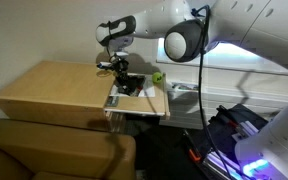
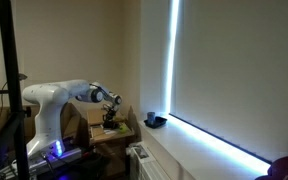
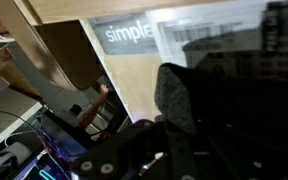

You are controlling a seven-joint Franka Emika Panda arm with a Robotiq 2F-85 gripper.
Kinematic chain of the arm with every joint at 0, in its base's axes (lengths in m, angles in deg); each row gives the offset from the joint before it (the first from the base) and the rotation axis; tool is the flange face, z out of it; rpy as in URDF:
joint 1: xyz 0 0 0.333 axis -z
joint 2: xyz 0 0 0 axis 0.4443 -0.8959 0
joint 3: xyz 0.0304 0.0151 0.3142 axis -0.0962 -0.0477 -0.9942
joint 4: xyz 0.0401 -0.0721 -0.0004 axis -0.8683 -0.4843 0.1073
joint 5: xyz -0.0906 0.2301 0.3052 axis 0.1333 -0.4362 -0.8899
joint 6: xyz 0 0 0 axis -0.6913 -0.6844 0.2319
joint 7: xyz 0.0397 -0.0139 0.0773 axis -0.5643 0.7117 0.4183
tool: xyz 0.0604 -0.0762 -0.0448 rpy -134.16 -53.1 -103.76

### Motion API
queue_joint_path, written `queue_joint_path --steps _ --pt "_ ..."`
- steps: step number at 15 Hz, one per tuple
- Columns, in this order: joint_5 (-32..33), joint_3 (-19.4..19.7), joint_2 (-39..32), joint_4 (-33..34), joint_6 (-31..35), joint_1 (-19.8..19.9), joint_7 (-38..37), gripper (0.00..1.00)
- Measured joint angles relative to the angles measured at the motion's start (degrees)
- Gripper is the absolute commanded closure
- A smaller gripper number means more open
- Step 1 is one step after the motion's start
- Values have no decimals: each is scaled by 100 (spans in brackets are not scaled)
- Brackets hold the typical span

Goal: Move the black sock to the open drawer

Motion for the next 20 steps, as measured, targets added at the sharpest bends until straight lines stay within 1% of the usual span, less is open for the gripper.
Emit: queue_joint_path --steps 3,5,7,8,9,10,15,18,19,20 --pt "-84 -159 18 264 0 139 7 99" --pt "-159 -336 10 259 0 92 8 99" --pt "-216 -432 -8 210 0 36 7 99" --pt "-220 -456 -15 163 0 21 0 69" --pt "-220 -457 -18 103 0 16 -11 67" --pt "-219 -440 -22 53 0 19 -41 62" --pt "-217 -399 -29 -103 -7 73 -63 25" --pt "-222 -515 -19 -83 -7 -28 108 5" --pt "-221 -542 -11 -52 -6 -114 175 1" --pt "-216 -550 -4 3 -5 -218 223 0"
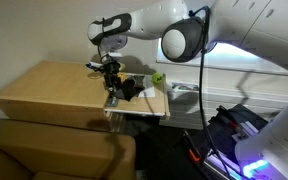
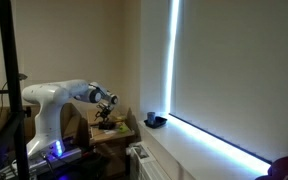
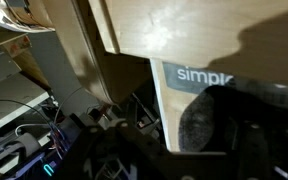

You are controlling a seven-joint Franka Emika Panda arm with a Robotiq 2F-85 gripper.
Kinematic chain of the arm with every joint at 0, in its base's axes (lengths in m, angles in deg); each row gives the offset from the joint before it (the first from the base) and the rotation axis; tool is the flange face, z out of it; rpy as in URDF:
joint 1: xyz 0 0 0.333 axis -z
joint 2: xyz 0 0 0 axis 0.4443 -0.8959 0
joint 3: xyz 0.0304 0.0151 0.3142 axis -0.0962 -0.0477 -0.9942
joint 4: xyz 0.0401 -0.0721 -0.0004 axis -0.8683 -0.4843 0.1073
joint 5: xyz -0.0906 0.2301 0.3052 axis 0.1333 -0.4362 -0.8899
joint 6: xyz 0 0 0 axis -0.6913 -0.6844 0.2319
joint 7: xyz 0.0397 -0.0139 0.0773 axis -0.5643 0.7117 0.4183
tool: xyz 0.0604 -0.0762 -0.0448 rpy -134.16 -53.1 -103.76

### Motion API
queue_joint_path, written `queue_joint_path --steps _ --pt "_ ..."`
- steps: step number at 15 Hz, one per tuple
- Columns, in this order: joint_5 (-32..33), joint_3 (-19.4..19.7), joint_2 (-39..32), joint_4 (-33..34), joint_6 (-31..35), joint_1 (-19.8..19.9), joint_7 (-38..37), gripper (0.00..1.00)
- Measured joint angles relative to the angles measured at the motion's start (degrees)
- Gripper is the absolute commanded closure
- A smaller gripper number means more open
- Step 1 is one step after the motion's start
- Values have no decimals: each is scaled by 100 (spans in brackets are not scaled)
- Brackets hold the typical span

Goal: Move the black sock to the open drawer

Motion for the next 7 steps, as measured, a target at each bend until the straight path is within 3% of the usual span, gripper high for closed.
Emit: queue_joint_path --steps 7 --pt "401 87 50 1191 149 -502 32 0"
